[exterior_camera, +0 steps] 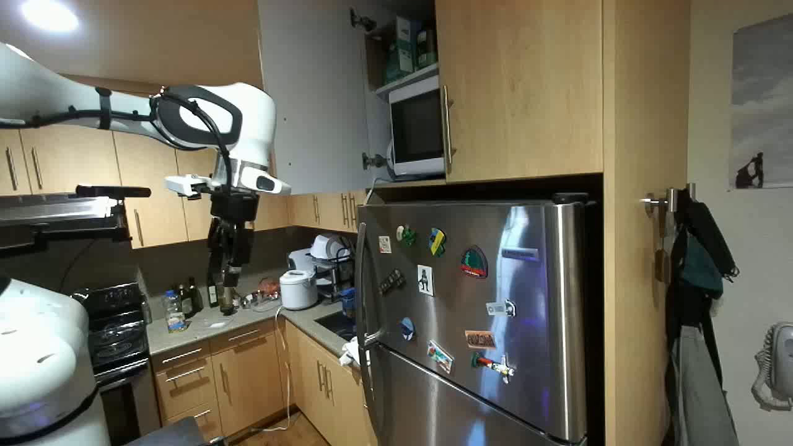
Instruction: Close the top left cupboard drawer above the refrigerator
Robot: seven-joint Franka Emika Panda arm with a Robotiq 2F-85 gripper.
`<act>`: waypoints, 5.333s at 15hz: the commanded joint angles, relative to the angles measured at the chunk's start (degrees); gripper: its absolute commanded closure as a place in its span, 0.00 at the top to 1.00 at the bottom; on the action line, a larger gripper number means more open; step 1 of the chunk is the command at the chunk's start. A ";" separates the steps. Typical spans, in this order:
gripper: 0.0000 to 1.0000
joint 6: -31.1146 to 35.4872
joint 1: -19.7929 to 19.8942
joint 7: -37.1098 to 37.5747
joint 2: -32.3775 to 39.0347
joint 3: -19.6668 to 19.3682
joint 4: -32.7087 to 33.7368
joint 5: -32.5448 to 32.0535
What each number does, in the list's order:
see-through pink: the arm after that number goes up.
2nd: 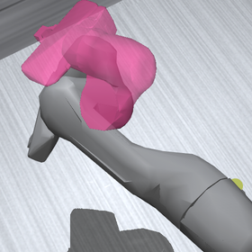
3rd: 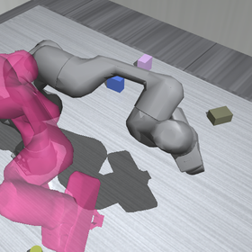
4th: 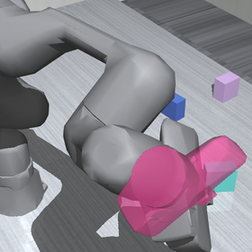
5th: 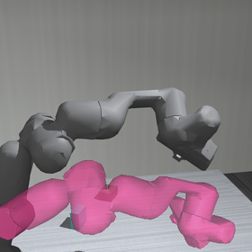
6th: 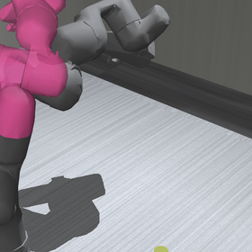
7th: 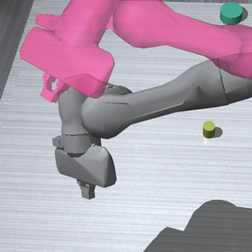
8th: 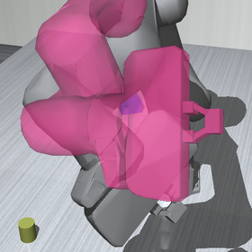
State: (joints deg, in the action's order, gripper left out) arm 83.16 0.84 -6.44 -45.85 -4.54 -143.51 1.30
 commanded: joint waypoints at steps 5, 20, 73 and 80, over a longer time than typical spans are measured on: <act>1.00 -0.08 0.12 -0.07 0.05 0.08 0.09 0.03; 1.00 16.60 -9.14 0.33 -10.76 11.13 -0.47 -7.92; 1.00 95.27 1.72 13.58 -5.44 32.46 -10.30 -15.78; 1.00 101.77 8.77 13.71 -2.45 37.68 -8.82 -12.01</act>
State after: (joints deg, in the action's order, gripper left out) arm 181.08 5.21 6.00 -50.20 29.57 -153.80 -12.09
